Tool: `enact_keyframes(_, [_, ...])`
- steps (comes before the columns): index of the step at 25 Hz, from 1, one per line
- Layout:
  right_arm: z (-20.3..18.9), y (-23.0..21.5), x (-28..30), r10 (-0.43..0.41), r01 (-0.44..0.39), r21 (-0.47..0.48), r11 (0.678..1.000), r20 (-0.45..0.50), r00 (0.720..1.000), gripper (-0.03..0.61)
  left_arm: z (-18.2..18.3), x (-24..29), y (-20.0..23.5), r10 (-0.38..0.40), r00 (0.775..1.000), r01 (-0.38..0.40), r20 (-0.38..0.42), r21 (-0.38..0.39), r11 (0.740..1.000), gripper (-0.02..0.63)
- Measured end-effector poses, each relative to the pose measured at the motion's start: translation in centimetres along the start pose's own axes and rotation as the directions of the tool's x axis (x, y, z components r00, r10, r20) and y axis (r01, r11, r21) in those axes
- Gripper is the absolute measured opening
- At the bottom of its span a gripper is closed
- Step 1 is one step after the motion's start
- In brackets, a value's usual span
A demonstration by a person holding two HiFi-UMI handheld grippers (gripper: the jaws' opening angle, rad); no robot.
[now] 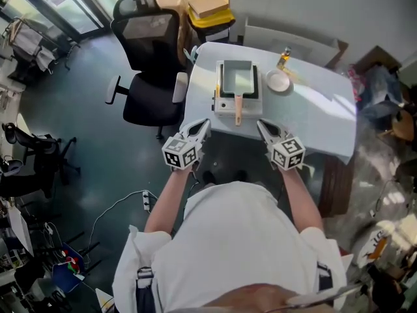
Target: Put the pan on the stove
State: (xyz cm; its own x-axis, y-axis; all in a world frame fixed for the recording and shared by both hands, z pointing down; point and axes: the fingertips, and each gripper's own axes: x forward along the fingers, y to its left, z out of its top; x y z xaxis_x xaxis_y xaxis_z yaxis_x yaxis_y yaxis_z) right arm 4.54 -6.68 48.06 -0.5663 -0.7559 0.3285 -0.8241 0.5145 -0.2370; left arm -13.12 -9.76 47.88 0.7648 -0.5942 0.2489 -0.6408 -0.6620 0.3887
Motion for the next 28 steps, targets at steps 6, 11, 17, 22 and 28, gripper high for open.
enact_keyframes(6, [0.8, 0.1, -0.4, -0.021, 0.021, -0.012, 1.000, 0.017, 1.000, 0.034, 1.0, 0.3, 0.0, -0.022, 1.000, 0.022, -0.001, 0.006, 1.000, 0.029])
enact_keyframes(11, [1.2, 0.4, -0.3, -0.022, 0.022, -0.020, 1.000, 0.029, 0.999, 0.032, 1.2, 0.4, 0.1, -0.034, 0.999, 0.034, -0.001, 0.009, 0.999, 0.029])
enact_keyframes(17, [1.7, 0.5, -0.2, -0.032, 0.032, -0.019, 0.999, 0.036, 0.999, 0.032, 1.5, 0.5, 0.2, -0.044, 0.999, 0.044, -0.010, 0.009, 0.999, 0.029])
enact_keyframes(22, [1.5, 0.4, 0.0, -0.033, 0.034, -0.019, 0.999, 0.037, 0.999, 0.032, 1.5, 0.8, 0.2, -0.052, 0.999, 0.053, -0.011, 0.011, 0.999, 0.029])
enact_keyframes(28, [1.7, 0.5, 0.1, -0.040, 0.041, -0.016, 0.999, 0.036, 0.999, 0.032, 1.7, 0.8, 0.4, -0.055, 0.998, 0.055, -0.014, 0.006, 0.998, 0.029])
